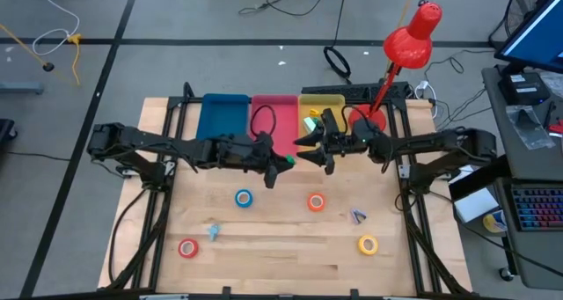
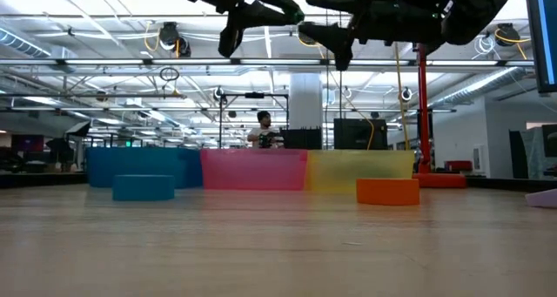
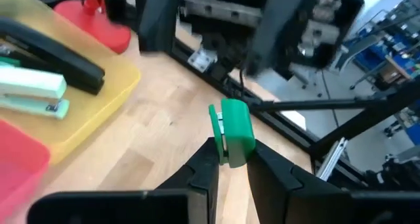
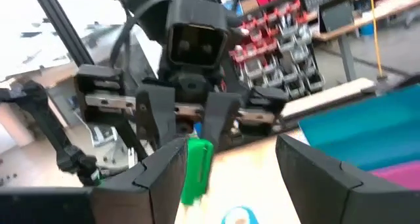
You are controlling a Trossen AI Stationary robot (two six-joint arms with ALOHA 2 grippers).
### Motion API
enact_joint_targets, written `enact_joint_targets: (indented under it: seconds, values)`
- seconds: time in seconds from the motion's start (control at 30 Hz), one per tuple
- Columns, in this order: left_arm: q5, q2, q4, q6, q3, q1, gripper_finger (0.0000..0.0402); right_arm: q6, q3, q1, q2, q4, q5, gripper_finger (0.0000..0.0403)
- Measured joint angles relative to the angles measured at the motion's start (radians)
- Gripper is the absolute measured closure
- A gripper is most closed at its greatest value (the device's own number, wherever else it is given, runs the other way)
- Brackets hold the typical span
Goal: Pick and place Stapler, Stapler remover, tape
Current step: Put the green stapler into the yellow bin
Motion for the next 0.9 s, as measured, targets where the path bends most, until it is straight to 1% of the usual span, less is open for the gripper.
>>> enact_joint_targets:
  seconds: [0.17, 0.37, 0.53, 0.63, 0.7, 0.8, 0.9]
  values:
    - [0.044, 0.0, -0.011, 0.0, 0.0, 0.005, 0.0346, 0.0, 0.0, -0.007, -0.038, -0.016, -0.039, 0.0179]
    - [0.056, 0.0, -0.008, -0.001, 0.0, 0.018, 0.0331, -0.003, -0.001, 0.015, -0.035, -0.049, -0.034, 0.0179]
    - [0.072, 0.0, 0.002, 0.0, 0.0, 0.023, 0.0337, -0.004, 0.002, 0.021, -0.015, -0.041, -0.034, 0.0178]
    - [0.072, 0.0, 0.006, 0.002, 0.0, 0.023, 0.0341, 0.005, 0.005, 0.021, 0.012, -0.018, -0.007, 0.0167]
    - [0.073, 0.0, 0.005, 0.001, 0.0, 0.023, 0.0341, 0.027, 0.001, 0.02, 0.017, -0.025, -0.008, 0.0157]
    - [0.072, 0.0, 0.006, 0.005, 0.0, 0.023, 0.0342, 0.027, 0.005, 0.024, 0.02, 0.011, -0.009, 0.0143]
    - [0.072, 0.0, 0.006, 0.003, 0.0, 0.028, 0.0342, 0.036, 0.002, 0.028, 0.032, -0.001, -0.009, 0.0135]
